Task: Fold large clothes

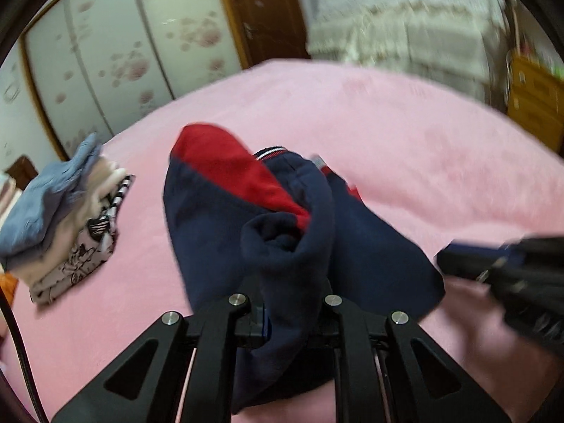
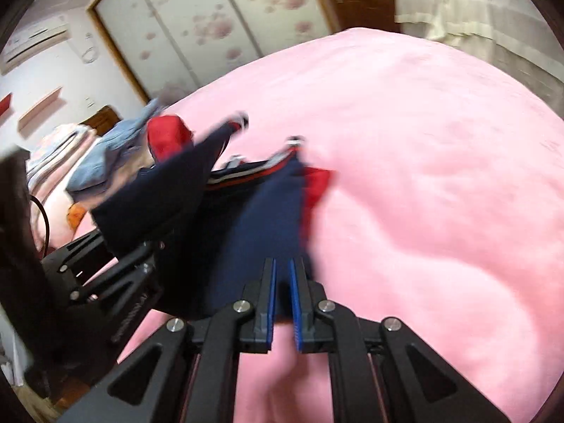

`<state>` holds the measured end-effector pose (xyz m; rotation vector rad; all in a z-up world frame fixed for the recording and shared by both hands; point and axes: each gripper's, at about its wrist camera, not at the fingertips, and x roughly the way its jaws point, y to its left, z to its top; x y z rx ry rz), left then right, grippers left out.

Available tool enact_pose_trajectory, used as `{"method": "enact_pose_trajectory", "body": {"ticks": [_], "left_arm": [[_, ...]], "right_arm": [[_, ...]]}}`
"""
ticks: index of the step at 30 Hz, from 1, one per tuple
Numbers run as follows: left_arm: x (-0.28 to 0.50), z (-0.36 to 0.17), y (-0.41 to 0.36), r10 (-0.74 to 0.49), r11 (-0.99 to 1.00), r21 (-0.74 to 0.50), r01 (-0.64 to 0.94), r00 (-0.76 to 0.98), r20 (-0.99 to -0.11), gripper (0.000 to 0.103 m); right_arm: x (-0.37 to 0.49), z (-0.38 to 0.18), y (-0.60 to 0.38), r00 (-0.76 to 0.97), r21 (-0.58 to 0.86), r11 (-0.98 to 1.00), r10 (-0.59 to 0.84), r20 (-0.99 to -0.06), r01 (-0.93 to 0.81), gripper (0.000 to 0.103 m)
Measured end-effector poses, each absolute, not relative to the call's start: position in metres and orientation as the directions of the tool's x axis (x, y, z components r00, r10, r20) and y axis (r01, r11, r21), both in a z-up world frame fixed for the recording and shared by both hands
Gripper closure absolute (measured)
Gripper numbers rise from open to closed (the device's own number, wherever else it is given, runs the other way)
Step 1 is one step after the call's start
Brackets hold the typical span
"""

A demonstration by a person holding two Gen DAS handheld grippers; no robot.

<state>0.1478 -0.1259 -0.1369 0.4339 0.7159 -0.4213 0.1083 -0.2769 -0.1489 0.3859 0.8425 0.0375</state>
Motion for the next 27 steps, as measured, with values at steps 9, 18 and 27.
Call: {"method": "enact_pose_trajectory", "body": {"ticks": [9, 18, 27], "left_arm": [[0.142, -0.154, -0.164, -0.119, 0.785, 0.346, 0.514, 0.674, -0.729, 0.092], [0.14, -0.152, -0.172, -0.153, 0.777, 0.32, 0.542, 0.656, -0.739, 0.091], [0.131, -0.16, -0.18, -0.175, 0.744, 0.338, 0.576, 0.657, -0.733, 0.083]], "right_arm": [[0.098, -0.172, -0.288, 0.627, 0.32, 0.927, 0.133, -0.768, 0.195, 0.095], [0.1, -0.163, -0.29, 0.637, 0.306, 0.932, 0.118, -0.762, 0.195, 0.095], [0.102, -0.164, -0.291, 0.62, 0.296, 0.93, 0.104, -0.778, 0.216, 0.095]]}}
